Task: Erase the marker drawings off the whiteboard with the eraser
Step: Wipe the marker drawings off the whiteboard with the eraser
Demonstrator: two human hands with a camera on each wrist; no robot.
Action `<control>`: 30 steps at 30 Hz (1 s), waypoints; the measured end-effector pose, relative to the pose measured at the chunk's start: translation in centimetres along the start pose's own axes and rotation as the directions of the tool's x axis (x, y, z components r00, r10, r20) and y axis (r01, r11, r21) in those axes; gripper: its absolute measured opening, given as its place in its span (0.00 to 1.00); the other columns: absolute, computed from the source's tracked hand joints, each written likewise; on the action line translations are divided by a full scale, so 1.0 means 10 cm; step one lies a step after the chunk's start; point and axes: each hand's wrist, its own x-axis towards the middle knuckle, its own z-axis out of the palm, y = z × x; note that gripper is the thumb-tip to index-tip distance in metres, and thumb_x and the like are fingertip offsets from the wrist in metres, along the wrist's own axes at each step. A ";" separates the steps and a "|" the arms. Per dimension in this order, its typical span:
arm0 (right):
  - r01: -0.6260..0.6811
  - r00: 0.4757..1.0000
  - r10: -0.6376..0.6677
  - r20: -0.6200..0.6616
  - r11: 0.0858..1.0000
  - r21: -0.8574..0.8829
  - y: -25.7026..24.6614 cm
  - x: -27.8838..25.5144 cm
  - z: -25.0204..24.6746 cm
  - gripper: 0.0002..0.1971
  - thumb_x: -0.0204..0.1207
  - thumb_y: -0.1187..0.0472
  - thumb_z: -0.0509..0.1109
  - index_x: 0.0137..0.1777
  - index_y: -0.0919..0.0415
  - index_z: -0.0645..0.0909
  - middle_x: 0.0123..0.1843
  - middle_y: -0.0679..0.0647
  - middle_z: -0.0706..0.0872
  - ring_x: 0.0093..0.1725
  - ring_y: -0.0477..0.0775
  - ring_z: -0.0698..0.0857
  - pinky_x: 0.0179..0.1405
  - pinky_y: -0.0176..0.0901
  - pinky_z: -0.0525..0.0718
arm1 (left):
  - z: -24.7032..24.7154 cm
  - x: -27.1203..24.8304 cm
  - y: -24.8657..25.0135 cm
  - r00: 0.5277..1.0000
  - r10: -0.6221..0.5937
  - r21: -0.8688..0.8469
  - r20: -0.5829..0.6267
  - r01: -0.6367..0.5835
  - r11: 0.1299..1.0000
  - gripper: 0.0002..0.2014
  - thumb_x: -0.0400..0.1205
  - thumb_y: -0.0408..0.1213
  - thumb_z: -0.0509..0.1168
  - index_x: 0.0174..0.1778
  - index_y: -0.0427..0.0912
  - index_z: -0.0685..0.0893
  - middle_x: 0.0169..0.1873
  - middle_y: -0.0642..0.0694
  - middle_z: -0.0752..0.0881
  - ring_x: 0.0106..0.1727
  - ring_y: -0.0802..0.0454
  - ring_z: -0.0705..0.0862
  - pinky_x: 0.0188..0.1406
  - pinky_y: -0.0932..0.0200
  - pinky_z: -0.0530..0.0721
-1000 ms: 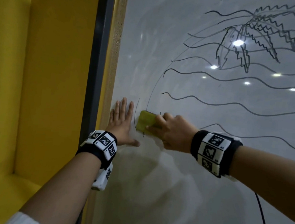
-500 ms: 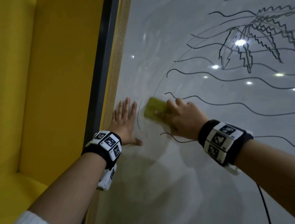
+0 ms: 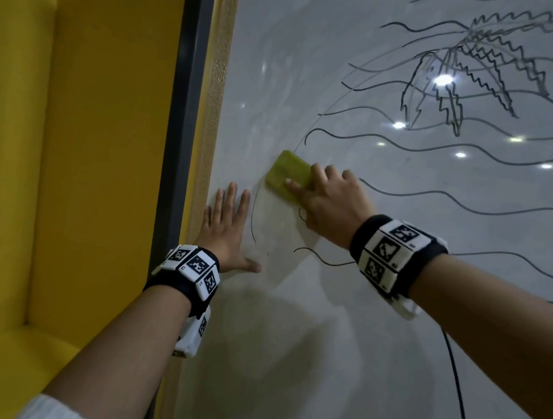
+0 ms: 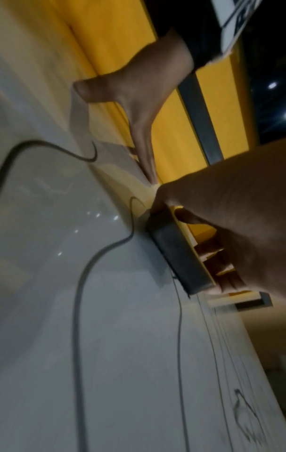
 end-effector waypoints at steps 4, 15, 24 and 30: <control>0.188 0.978 -0.183 0.099 0.981 -0.048 -0.22 -0.20 0.03 0.30 0.57 0.43 0.74 0.64 0.38 0.81 0.47 0.52 0.84 0.38 0.52 0.82 0.34 0.39 0.76 | 0.02 -0.02 -0.02 1.000 0.015 -0.012 -0.024 -0.015 1.000 0.70 0.63 0.66 0.73 0.66 0.49 0.13 0.67 0.45 0.12 0.72 0.44 0.17 0.75 0.45 0.29; 0.235 0.951 -0.229 0.207 0.972 -0.005 -0.26 -0.03 -0.09 0.30 0.79 0.51 0.58 0.81 0.44 0.56 0.69 0.59 0.67 0.62 0.60 0.73 0.54 0.48 0.71 | 0.03 -0.02 -0.03 0.999 0.006 0.009 -0.049 -0.006 1.000 0.71 0.62 0.68 0.71 0.66 0.44 0.13 0.67 0.45 0.13 0.75 0.44 0.20 0.75 0.47 0.28; 0.158 0.974 -0.149 0.168 0.987 -0.041 -0.32 0.04 -0.08 0.30 0.73 0.47 0.63 0.77 0.41 0.65 0.64 0.55 0.75 0.55 0.57 0.78 0.48 0.45 0.74 | 0.03 -0.03 -0.04 0.998 0.014 0.006 -0.064 -0.014 1.000 0.71 0.62 0.69 0.71 0.68 0.44 0.15 0.70 0.45 0.15 0.77 0.44 0.22 0.77 0.46 0.31; 0.326 0.929 -0.313 0.196 0.945 -0.036 -0.42 -0.19 0.11 0.30 0.64 0.44 0.71 0.70 0.34 0.74 0.55 0.52 0.81 0.46 0.54 0.81 0.41 0.43 0.75 | 0.04 -0.02 -0.05 0.998 0.016 -0.003 -0.061 -0.016 1.000 0.71 0.62 0.68 0.72 0.70 0.44 0.16 0.73 0.44 0.17 0.77 0.44 0.22 0.76 0.48 0.29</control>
